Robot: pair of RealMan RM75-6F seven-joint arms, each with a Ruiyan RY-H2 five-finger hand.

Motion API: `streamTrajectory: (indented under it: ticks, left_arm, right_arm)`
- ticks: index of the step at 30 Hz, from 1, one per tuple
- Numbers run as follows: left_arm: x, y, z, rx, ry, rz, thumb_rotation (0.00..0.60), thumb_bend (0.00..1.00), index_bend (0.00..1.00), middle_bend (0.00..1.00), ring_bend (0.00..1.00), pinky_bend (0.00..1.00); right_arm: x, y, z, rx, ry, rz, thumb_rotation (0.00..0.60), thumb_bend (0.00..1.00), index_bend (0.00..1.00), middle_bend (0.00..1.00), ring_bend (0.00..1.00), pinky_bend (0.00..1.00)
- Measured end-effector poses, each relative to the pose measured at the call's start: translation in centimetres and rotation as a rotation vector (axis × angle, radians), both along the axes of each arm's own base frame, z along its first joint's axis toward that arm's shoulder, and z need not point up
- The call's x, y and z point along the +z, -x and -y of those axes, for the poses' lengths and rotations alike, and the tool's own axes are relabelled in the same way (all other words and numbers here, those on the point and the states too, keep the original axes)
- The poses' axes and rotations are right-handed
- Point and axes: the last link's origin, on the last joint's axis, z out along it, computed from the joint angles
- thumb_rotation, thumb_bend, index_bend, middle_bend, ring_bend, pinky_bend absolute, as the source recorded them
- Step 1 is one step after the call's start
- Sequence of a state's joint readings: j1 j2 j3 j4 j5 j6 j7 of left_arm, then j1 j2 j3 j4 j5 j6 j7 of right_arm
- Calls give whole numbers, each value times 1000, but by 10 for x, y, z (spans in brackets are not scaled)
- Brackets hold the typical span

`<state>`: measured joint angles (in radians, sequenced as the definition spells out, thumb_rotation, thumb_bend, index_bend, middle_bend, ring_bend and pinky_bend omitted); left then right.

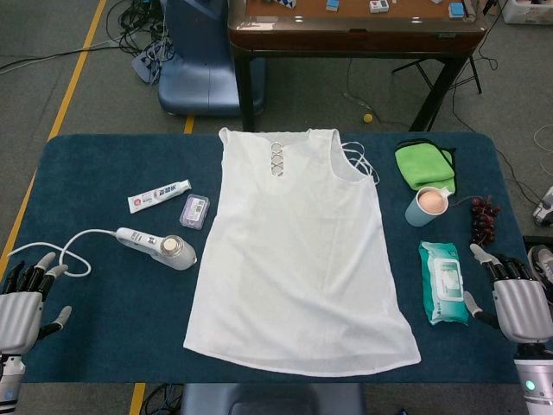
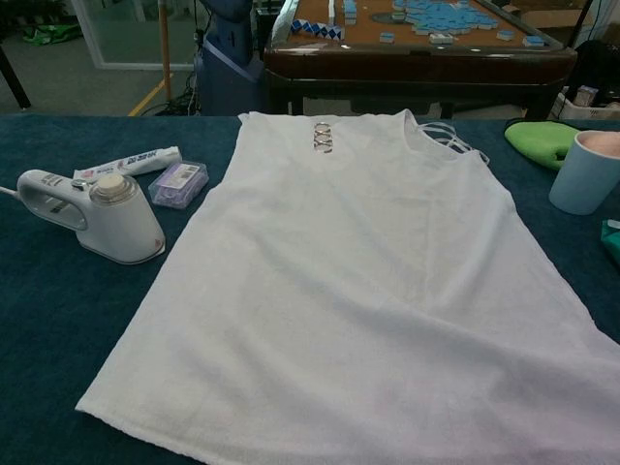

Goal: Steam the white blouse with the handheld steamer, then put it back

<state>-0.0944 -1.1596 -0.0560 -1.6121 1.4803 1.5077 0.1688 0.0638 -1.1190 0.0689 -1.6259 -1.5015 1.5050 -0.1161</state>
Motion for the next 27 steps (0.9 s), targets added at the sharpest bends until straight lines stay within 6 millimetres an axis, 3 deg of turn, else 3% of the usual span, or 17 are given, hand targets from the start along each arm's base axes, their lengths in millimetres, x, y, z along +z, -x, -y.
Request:
streamTrajectory:
  ticks: [8, 12, 19, 27]
  left_arm:
    - [-2, 1, 0, 9, 11, 3, 600, 246, 194, 83, 130, 30]
    - [-2, -1, -8, -7, 14, 14, 600, 246, 194, 83, 131, 30]
    - [-8, -11, -38, -63, 58, 31, 600, 246, 194, 83, 131, 30]
    - [-26, -22, -80, -111, 141, 40, 600, 246, 194, 83, 131, 30]
  right_arm:
    - [1, -2, 1, 4, -2, -1, 600, 328, 124, 270, 193, 195]
    - [13, -10, 6, 31, 20, -7, 600, 329, 124, 270, 193, 195]
    - [39, -33, 17, 70, 66, -70, 600, 328, 124, 267, 193, 195]
    - [46, -43, 20, 69, 81, -93, 600, 328, 124, 262, 193, 195]
